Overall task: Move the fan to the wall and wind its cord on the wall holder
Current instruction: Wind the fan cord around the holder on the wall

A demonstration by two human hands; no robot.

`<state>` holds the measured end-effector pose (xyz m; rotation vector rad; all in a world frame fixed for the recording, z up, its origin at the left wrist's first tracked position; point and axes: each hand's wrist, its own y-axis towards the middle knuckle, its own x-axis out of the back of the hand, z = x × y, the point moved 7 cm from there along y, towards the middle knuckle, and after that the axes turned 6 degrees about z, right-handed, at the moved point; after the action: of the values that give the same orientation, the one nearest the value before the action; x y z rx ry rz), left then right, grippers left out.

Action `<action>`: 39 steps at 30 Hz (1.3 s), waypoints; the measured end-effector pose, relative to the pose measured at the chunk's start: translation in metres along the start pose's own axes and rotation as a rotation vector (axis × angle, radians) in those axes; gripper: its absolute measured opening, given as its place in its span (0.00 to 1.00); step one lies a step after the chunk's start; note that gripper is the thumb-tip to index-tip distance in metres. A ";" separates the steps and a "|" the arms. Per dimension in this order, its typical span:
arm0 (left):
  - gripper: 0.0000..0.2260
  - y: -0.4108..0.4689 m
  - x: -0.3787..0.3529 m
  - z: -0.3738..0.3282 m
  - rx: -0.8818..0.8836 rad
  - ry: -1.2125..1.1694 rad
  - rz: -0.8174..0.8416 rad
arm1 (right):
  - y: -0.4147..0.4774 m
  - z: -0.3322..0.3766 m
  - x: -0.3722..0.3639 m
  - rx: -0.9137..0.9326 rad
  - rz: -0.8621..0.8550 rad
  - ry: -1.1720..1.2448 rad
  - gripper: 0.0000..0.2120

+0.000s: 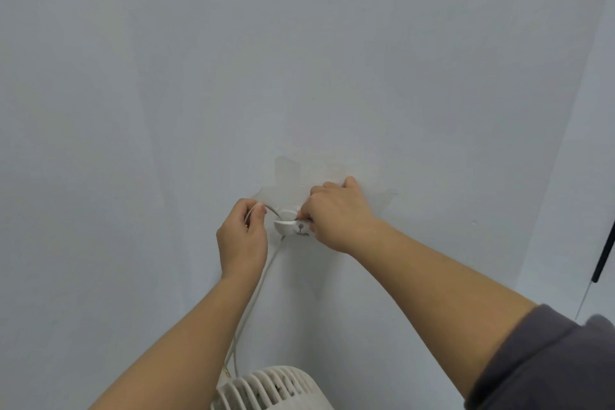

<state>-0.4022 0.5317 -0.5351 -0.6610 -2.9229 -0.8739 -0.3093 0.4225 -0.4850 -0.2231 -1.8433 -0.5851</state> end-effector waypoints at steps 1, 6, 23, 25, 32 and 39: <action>0.09 -0.003 0.001 -0.001 -0.005 -0.008 0.005 | 0.000 0.000 0.000 -0.004 -0.004 0.002 0.11; 0.16 -0.009 0.006 0.007 0.129 -0.159 0.002 | 0.004 0.003 -0.002 -0.114 -0.062 0.012 0.17; 0.16 -0.032 0.005 0.023 0.290 -0.217 0.108 | 0.002 0.014 -0.005 -0.279 -0.289 -0.042 0.10; 0.21 -0.034 -0.001 0.019 0.184 -0.126 0.208 | 0.004 0.010 -0.005 -0.215 -0.252 -0.066 0.08; 0.21 -0.038 -0.024 0.007 -0.072 0.082 0.410 | -0.010 -0.026 0.011 0.093 -0.381 0.011 0.13; 0.15 -0.043 -0.044 0.013 -0.154 0.317 0.587 | -0.020 -0.025 0.001 0.440 -0.510 -0.322 0.08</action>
<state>-0.3778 0.4885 -0.5743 -1.1783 -2.2087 -1.0080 -0.2969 0.3929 -0.4832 0.4863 -2.3068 -0.4855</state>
